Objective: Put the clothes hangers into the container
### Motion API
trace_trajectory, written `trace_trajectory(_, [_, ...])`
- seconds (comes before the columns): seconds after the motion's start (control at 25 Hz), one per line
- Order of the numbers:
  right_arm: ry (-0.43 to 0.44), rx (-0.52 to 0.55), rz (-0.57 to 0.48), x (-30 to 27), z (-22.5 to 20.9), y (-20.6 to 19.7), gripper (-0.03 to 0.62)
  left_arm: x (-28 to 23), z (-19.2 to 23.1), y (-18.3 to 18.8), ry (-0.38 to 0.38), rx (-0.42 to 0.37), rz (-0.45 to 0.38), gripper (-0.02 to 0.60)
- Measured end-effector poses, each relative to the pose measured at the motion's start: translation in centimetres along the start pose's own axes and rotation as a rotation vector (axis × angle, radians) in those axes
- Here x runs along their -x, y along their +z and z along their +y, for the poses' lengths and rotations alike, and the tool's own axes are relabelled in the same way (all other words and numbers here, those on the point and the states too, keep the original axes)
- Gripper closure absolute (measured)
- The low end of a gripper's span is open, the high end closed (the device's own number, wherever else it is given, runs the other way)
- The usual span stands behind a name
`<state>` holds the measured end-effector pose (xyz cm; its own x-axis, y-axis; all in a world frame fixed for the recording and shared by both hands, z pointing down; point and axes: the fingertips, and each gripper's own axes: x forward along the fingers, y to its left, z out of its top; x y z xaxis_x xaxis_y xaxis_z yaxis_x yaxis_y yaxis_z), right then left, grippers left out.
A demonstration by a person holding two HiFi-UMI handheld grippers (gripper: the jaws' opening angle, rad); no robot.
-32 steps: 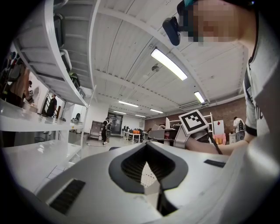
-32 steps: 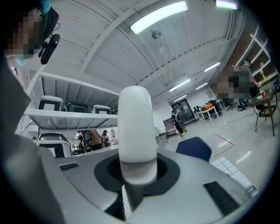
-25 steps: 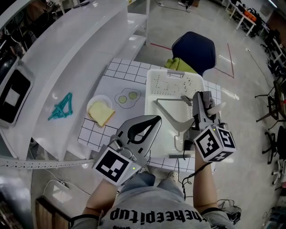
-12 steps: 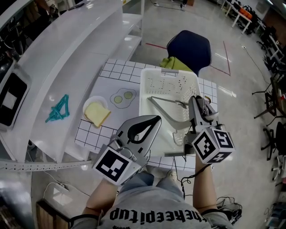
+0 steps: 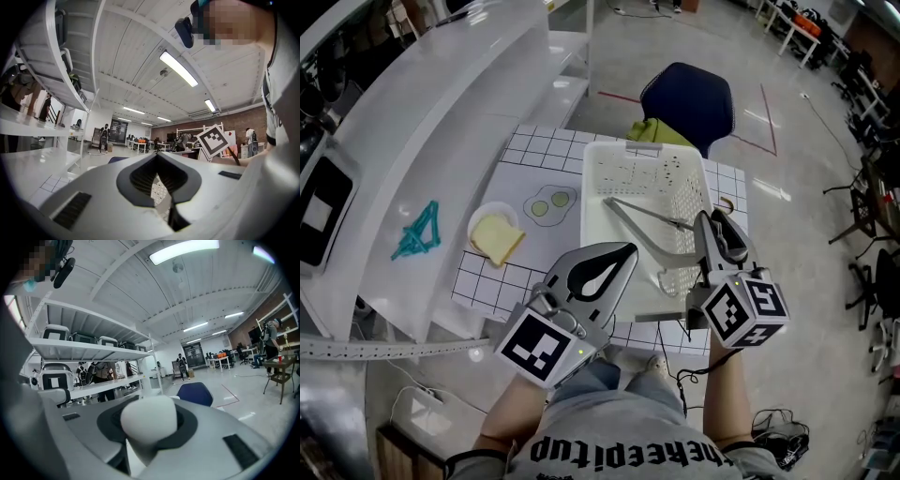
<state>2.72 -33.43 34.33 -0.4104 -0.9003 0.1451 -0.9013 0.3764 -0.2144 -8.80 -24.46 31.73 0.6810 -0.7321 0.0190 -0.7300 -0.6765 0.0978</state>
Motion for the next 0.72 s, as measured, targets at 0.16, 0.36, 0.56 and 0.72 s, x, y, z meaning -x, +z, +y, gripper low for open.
trace_trajectory(0.16, [-0.012,0.005,0.000,0.9,-0.6,0.0,0.451,0.0,-0.7,0.1,-0.004,-0.002,-0.004,0.561])
trace_trajectory(0.36, [-0.042,0.042,-0.051,2.3,-1.6,1.7,0.450,-0.3,-1.9,0.1,-0.012,-0.008,-0.005,0.561])
trace_trajectory(0.56, [-0.046,0.039,-0.076,3.5,-2.3,2.7,0.451,-0.6,-3.1,0.5,-0.017,-0.014,-0.012,0.561])
trace_trajectory(0.72, [-0.059,0.041,-0.113,4.9,-3.0,3.8,0.451,-0.8,-4.3,0.7,-0.017,-0.016,-0.016,0.561])
